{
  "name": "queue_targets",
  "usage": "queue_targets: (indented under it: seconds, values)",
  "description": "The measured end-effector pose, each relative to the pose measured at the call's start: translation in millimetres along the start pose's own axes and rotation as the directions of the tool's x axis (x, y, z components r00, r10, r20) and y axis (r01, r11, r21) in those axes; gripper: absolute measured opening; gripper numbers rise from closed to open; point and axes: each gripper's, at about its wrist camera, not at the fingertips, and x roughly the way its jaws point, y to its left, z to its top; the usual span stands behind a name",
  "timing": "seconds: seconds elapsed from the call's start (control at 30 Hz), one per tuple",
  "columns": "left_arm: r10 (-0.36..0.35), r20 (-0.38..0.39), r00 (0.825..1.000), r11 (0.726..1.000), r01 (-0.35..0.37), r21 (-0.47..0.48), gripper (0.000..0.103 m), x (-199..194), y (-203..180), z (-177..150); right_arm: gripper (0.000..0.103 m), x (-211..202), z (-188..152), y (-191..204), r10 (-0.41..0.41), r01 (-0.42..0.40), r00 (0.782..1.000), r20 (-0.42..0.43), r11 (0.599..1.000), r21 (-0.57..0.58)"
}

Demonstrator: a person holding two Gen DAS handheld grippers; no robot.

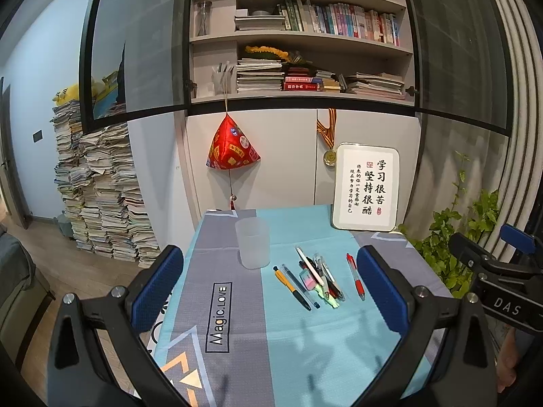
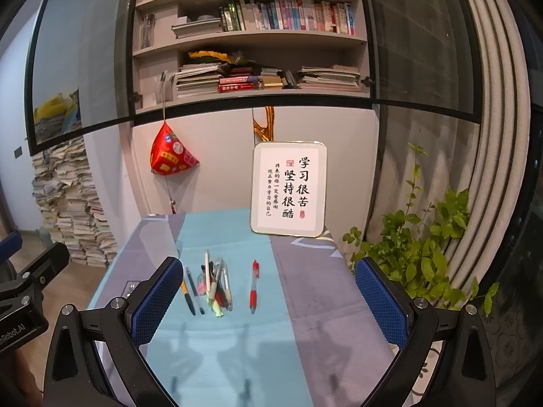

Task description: Organize stationery

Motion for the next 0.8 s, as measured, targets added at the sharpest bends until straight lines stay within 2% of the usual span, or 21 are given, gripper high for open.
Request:
queue_targets:
  seconds: [0.8]
  values:
    - [0.002, -0.036, 0.999, 1.0, -0.002, -0.005, 0.102, 15.4, -0.3, -3.6, 0.101, 15.6, -1.0, -0.2, 0.0, 0.0, 0.999, -0.034, 1.0, 0.0]
